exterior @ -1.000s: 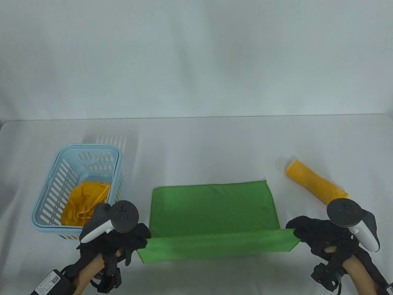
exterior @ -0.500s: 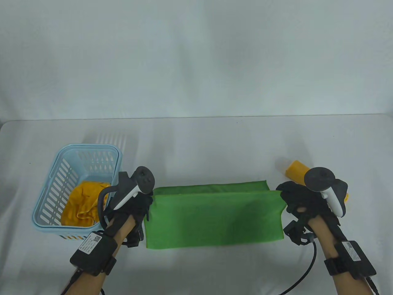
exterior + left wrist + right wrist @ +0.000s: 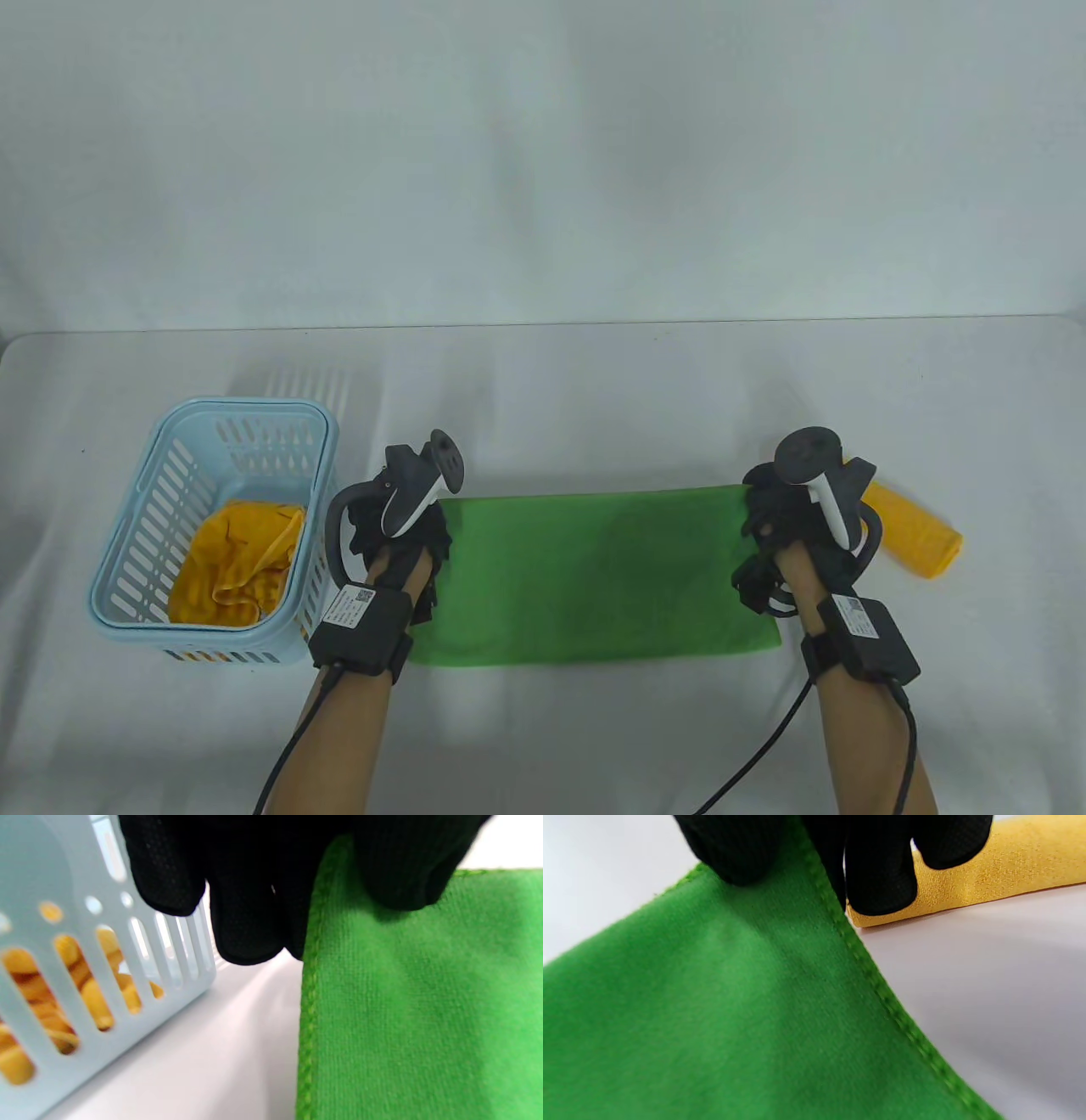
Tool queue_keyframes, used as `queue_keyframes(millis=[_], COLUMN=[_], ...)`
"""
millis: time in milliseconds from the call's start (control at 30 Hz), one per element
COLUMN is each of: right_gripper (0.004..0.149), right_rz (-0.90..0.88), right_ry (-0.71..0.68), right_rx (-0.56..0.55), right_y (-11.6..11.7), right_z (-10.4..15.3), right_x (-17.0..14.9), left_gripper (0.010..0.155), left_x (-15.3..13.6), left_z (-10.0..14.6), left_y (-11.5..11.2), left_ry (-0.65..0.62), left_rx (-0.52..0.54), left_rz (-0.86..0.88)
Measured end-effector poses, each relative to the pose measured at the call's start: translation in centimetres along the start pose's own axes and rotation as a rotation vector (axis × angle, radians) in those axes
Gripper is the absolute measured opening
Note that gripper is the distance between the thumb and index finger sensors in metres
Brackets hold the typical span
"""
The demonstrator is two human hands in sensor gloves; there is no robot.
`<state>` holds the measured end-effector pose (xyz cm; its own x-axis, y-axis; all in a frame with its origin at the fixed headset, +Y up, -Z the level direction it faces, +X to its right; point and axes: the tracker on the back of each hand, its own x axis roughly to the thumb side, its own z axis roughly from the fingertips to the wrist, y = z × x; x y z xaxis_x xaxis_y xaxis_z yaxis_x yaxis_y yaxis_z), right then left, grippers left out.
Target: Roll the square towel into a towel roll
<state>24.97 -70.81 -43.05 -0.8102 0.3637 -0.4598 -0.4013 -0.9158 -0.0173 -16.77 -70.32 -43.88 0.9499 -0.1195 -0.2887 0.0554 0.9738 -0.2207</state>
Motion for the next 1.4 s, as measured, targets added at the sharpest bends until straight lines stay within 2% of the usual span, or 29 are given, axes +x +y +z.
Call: queue_keyframes(millis=[267, 367, 533, 700, 900, 1100, 1233, 1400], right_gripper=[0.039, 0.048, 0.066, 0.074, 0.078, 0.080, 0.082, 0.083], right_rz=[0.148, 0.163, 0.148, 0.151, 0.155, 0.157, 0.160, 0.150], right_ry=[0.043, 0.051, 0.069, 0.074, 0.030, -0.080, -0.192, -0.348], right_rx=[-0.012, -0.005, -0.028, -0.047, -0.065, -0.096, -0.104, -0.099], right_y=[3.5, 3.5, 2.7, 1.6, -0.4, -2.5, -3.3, -3.3], right_z=[-1.1, -1.1, -0.8, -0.2, 1.3, 4.0, 6.5, 10.2], right_x=[0.6, 0.4, -0.1, -0.3, 0.3, 2.0, 3.6, 5.7], left_gripper=[0.042, 0.049, 0.070, 0.077, 0.080, 0.081, 0.081, 0.083], left_x=[0.5, 0.3, -0.2, -0.1, 0.0, -0.9, -2.3, -4.4], left_z=[-1.9, -2.1, -2.0, -1.1, 1.0, 4.4, 7.3, 10.3], left_y=[-2.6, -3.1, -2.9, -1.8, 0.7, 3.6, 4.6, 4.8], left_ry=[0.040, 0.046, 0.051, 0.015, -0.062, -0.179, -0.270, -0.349], left_rx=[-0.036, -0.054, -0.048, -0.015, 0.044, 0.143, 0.204, 0.268], left_rz=[0.000, 0.010, 0.049, 0.055, 0.086, 0.130, 0.151, 0.158])
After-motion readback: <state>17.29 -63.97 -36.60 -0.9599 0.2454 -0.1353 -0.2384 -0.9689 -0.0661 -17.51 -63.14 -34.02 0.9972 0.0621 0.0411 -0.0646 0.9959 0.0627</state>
